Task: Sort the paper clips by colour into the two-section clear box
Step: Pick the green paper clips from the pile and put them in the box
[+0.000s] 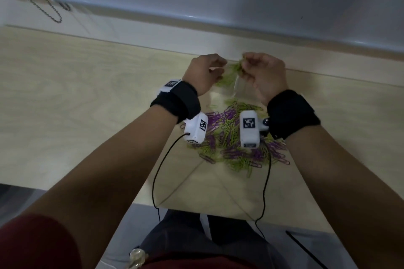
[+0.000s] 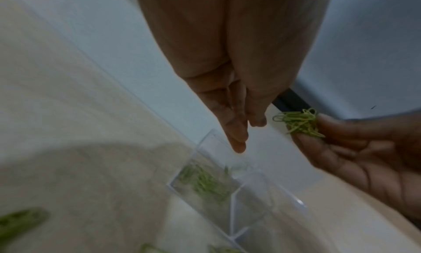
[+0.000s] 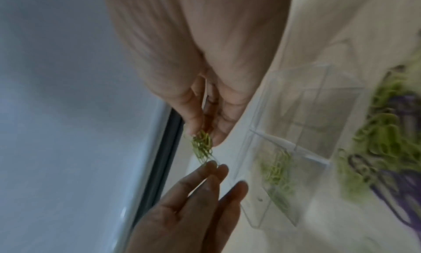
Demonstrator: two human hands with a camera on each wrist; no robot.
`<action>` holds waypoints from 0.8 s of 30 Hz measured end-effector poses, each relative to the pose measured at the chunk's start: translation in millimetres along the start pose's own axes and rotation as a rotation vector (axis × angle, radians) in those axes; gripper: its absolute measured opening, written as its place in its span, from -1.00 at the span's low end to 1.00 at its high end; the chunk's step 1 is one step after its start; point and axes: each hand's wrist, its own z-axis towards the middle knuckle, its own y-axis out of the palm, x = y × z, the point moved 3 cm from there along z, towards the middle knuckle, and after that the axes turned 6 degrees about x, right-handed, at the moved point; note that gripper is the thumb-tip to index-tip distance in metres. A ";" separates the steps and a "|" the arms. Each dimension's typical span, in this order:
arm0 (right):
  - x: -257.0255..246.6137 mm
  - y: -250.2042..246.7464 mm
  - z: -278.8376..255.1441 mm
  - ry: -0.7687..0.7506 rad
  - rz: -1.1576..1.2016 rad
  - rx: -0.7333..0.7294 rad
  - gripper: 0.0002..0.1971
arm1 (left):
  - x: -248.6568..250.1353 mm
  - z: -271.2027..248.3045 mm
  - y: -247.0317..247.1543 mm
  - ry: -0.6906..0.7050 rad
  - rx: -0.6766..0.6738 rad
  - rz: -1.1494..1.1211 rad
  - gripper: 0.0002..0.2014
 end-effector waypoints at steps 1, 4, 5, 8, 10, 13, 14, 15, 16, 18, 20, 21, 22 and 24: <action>-0.6 3.5 5.6 -0.077 -0.116 0.029 -0.79 | -3.4 -3.4 -6.6 0.037 0.031 0.092 -0.83; 5.4 12.5 6.0 -0.314 -0.611 -0.001 -0.76 | -21.4 -27.6 -28.2 0.146 0.119 0.336 -0.88; 11.3 14.6 -1.5 -0.376 -0.749 -0.044 -0.77 | -32.5 -38.1 -31.6 0.155 0.099 0.399 -0.89; 40.4 19.8 -32.4 -0.439 -0.947 -0.271 -0.82 | -74.6 -63.8 -28.7 0.114 -0.088 0.561 -0.91; 66.8 22.8 -46.4 -0.437 -1.152 -0.439 -0.83 | -95.1 -71.6 -22.1 0.118 -0.180 0.677 -0.81; 93.6 24.2 -50.9 -0.472 -1.371 -0.511 -0.73 | -98.9 -73.8 -17.9 0.125 -0.154 0.622 -0.85; 97.4 24.2 -51.6 -0.468 -1.380 -0.501 -0.71 | -97.4 -74.1 -17.7 0.124 -0.140 0.574 -0.88; 99.1 24.0 -52.0 -0.461 -1.366 -0.487 -0.72 | -96.2 -74.0 -18.2 0.111 -0.125 0.520 -0.88; 100.0 23.8 -51.9 -0.454 -1.348 -0.478 -0.76 | -95.1 -74.3 -19.7 0.084 -0.110 0.468 -0.85; 100.6 21.5 -50.5 -0.432 -1.324 -0.484 -0.85 | -93.8 -76.3 -23.5 0.029 -0.053 0.350 -0.81; 97.8 18.5 -48.8 -0.410 -1.320 -0.503 -0.88 | -89.3 -79.1 -28.2 -0.010 0.048 0.208 -0.85; 95.5 16.5 -47.7 -0.394 -1.307 -0.502 -0.88 | -87.8 -78.4 -32.0 -0.024 0.109 0.163 -0.88; 92.1 14.6 -47.0 -0.373 -1.274 -0.491 -0.88 | -87.3 -75.6 -37.1 -0.029 0.168 0.152 -0.89; 83.1 13.6 -44.9 -0.310 -1.152 -0.454 -0.87 | -88.0 -65.6 -46.9 -0.024 0.236 0.222 -0.88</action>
